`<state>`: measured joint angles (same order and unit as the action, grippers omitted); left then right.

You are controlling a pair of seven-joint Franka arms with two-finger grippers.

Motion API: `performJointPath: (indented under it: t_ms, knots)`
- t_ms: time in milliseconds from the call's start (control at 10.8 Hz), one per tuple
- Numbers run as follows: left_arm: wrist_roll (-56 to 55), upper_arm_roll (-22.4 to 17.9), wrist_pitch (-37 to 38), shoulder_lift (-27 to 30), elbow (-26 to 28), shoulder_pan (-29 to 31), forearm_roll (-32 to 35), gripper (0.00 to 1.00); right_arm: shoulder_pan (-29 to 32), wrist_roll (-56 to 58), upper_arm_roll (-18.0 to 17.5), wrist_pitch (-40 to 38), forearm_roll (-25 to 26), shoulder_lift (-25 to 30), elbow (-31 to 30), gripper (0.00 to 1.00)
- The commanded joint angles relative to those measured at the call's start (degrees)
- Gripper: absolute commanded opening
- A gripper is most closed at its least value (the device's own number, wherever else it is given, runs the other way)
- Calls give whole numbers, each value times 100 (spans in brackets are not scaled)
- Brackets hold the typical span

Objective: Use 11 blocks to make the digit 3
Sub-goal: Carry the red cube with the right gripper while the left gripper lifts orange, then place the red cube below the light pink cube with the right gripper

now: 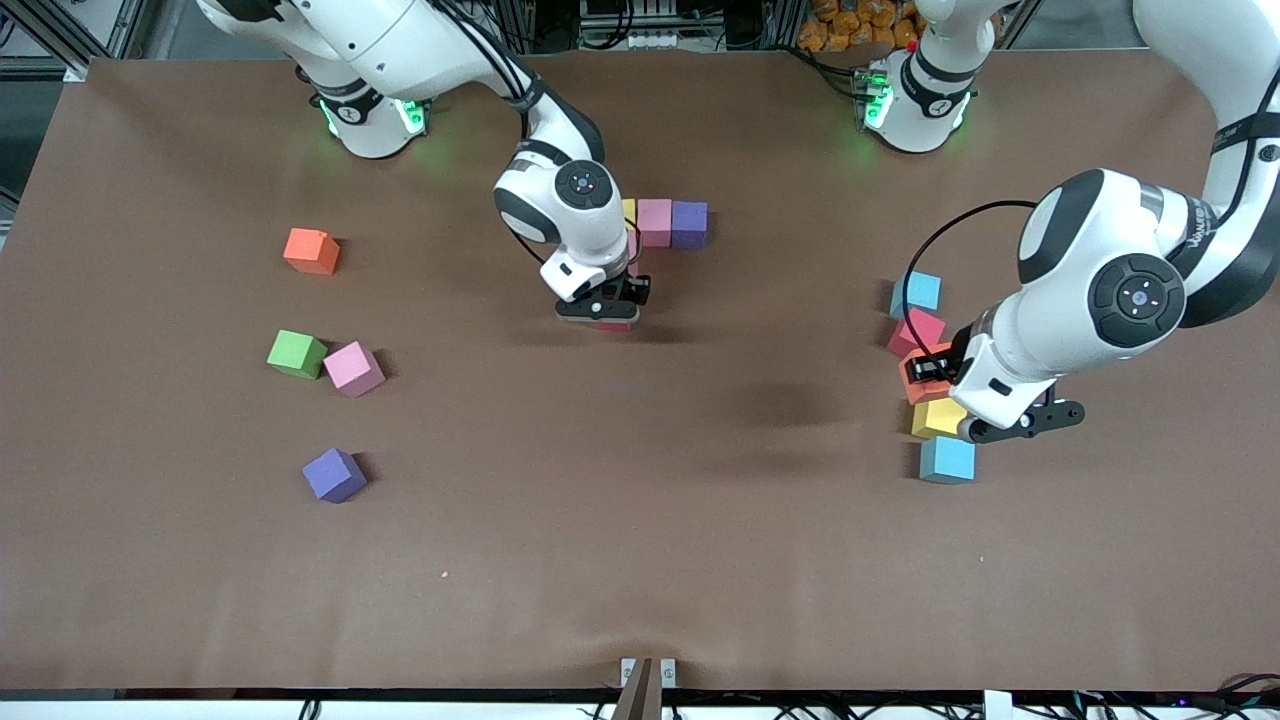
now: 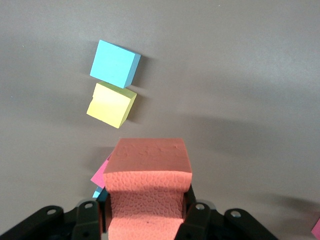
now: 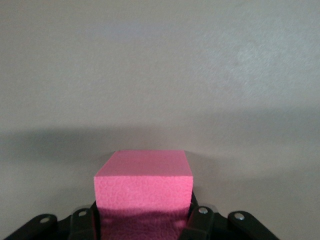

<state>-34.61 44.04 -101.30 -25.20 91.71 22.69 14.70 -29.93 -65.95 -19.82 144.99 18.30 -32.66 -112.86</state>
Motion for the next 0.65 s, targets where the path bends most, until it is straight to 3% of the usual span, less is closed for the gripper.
performJointPath:
  t_ms: [0, 554]
  knots:
    - [-151, 8, 110, 24, -48, 25, -134, 0, -153, -190, 5, -277, -72, -22, 115, 35]
    - [-301, 8, 101, 15, -48, -10, -134, 0, -144, -164, -180, -305, -72, 58, 1, 35]
